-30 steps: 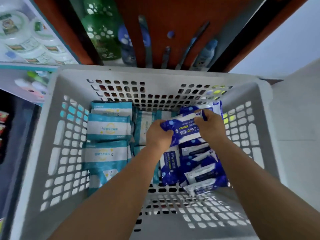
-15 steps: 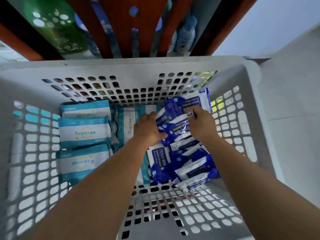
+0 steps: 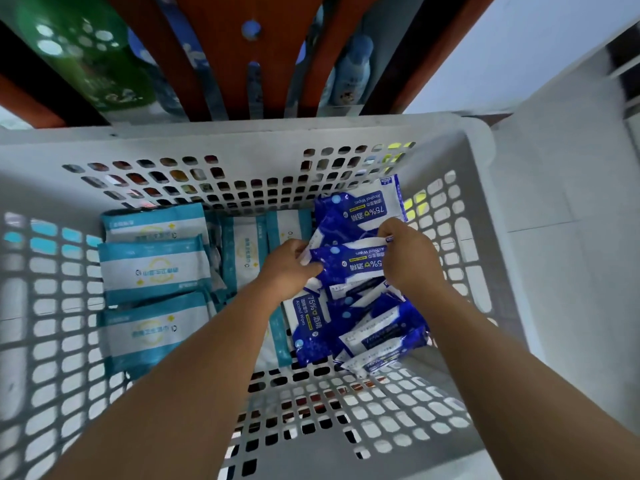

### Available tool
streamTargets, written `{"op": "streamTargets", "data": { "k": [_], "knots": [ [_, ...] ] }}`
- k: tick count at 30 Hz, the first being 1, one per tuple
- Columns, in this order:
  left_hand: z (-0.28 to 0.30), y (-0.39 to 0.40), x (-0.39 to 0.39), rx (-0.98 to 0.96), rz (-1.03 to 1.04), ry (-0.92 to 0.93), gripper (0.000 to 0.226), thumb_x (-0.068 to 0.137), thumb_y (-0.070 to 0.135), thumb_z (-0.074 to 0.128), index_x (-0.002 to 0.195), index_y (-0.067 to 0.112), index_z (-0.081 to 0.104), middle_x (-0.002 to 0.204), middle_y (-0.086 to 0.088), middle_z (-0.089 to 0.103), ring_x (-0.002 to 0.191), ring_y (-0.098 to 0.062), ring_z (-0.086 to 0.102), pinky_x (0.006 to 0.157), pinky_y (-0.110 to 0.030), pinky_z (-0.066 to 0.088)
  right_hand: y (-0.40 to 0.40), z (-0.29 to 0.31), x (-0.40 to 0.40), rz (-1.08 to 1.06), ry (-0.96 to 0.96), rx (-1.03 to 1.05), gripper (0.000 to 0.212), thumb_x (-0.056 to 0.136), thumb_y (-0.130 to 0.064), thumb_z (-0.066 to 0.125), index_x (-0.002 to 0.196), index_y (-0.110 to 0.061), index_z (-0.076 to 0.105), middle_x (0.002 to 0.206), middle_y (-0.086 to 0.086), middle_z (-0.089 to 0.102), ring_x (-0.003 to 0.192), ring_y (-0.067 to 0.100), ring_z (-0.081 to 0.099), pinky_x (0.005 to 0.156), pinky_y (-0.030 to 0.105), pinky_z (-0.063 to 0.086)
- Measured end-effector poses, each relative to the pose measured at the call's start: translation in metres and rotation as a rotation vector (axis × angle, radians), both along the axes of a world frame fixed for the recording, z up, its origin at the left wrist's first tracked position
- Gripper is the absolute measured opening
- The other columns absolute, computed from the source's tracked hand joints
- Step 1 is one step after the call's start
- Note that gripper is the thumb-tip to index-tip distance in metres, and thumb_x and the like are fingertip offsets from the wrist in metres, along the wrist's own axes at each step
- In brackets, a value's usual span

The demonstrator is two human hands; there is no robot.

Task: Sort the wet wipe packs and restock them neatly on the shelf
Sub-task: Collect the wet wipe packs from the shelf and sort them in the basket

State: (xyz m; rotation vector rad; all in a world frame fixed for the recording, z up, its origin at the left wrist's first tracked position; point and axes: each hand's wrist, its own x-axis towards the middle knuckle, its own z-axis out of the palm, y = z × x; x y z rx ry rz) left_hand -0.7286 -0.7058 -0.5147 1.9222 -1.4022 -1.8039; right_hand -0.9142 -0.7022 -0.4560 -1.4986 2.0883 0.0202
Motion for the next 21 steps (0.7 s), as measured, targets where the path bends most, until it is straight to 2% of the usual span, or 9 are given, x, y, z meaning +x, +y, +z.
{"op": "streamTargets", "data": {
  "k": [2,4,7,10,13,15,18,21],
  "knots": [
    [-0.002,0.003,0.002,-0.071,-0.101,-0.145,0.032,0.088,0.008,0.061,0.120,0.010,0.056,0.113,-0.008,0.062,0.090,-0.019,0.055,0.072,-0.027,0.044,0.000,0.001,-0.001,-0.004,0.032,0.019,0.032,0.087,0.004,0.044,0.109,-0.017,0.052,0.092,0.006,0.057,0.069,0.020,0.050,0.047,0.025,0.034],
    [-0.001,0.006,0.004,-0.124,-0.043,-0.212,0.024,0.089,0.001,0.053,0.112,0.007,0.060,0.106,-0.012,0.064,0.083,-0.021,0.056,0.067,-0.026,0.043,-0.001,0.001,0.002,-0.006,-0.029,-0.003,0.034,0.087,0.006,0.042,0.109,-0.017,0.054,0.090,0.007,0.058,0.062,0.018,0.048,0.048,0.026,0.036],
    [0.004,0.003,0.009,-0.148,0.134,-0.181,0.024,0.090,0.001,0.050,0.108,0.010,0.062,0.097,-0.007,0.065,0.075,-0.017,0.058,0.061,-0.024,0.044,-0.001,0.001,0.005,0.065,-0.095,-0.012,0.035,0.088,0.009,0.041,0.107,-0.016,0.056,0.085,0.008,0.056,0.063,0.020,0.047,0.051,0.028,0.036],
    [0.011,-0.004,0.013,-0.216,0.131,-0.161,0.020,0.089,0.002,0.051,0.102,0.013,0.062,0.092,-0.005,0.064,0.067,-0.011,0.053,0.052,-0.020,0.036,0.008,0.003,0.003,0.118,0.043,-0.004,0.045,0.081,0.012,0.043,0.116,-0.013,0.057,0.097,0.011,0.060,0.078,0.023,0.048,0.060,0.029,0.034],
    [0.017,-0.010,0.008,-0.277,0.075,-0.149,0.029,0.091,0.004,0.052,0.117,0.013,0.058,0.111,-0.006,0.066,0.084,-0.013,0.058,0.057,-0.017,0.038,0.013,0.007,0.003,0.021,0.147,-0.041,0.048,0.080,0.011,0.045,0.122,-0.011,0.053,0.110,0.013,0.059,0.094,0.028,0.053,0.067,0.031,0.038],
    [0.021,-0.011,-0.003,-0.322,0.053,-0.135,0.030,0.092,0.003,0.052,0.121,0.013,0.055,0.118,-0.005,0.064,0.087,-0.011,0.056,0.056,-0.012,0.038,0.013,0.011,0.005,-0.046,0.169,-0.057,0.047,0.082,0.009,0.049,0.125,-0.011,0.051,0.117,0.013,0.057,0.104,0.030,0.052,0.075,0.035,0.043],
    [0.025,-0.014,-0.021,-0.385,0.038,-0.122,0.026,0.094,0.004,0.051,0.116,0.016,0.057,0.116,-0.004,0.064,0.088,-0.009,0.055,0.066,-0.017,0.042,0.011,0.009,0.006,-0.014,0.235,-0.061,0.050,0.084,0.007,0.051,0.131,-0.011,0.045,0.126,0.012,0.051,0.113,0.029,0.046,0.085,0.036,0.043],
    [0.025,-0.019,-0.039,-0.421,-0.033,-0.098,0.025,0.095,0.007,0.050,0.113,0.020,0.061,0.112,-0.002,0.066,0.090,-0.011,0.058,0.073,-0.022,0.042,0.016,-0.001,0.010,0.108,0.314,-0.083,0.060,0.082,0.006,0.053,0.139,-0.007,0.036,0.142,0.014,0.035,0.127,0.030,0.036,0.101,0.034,0.036]
  ]
}}
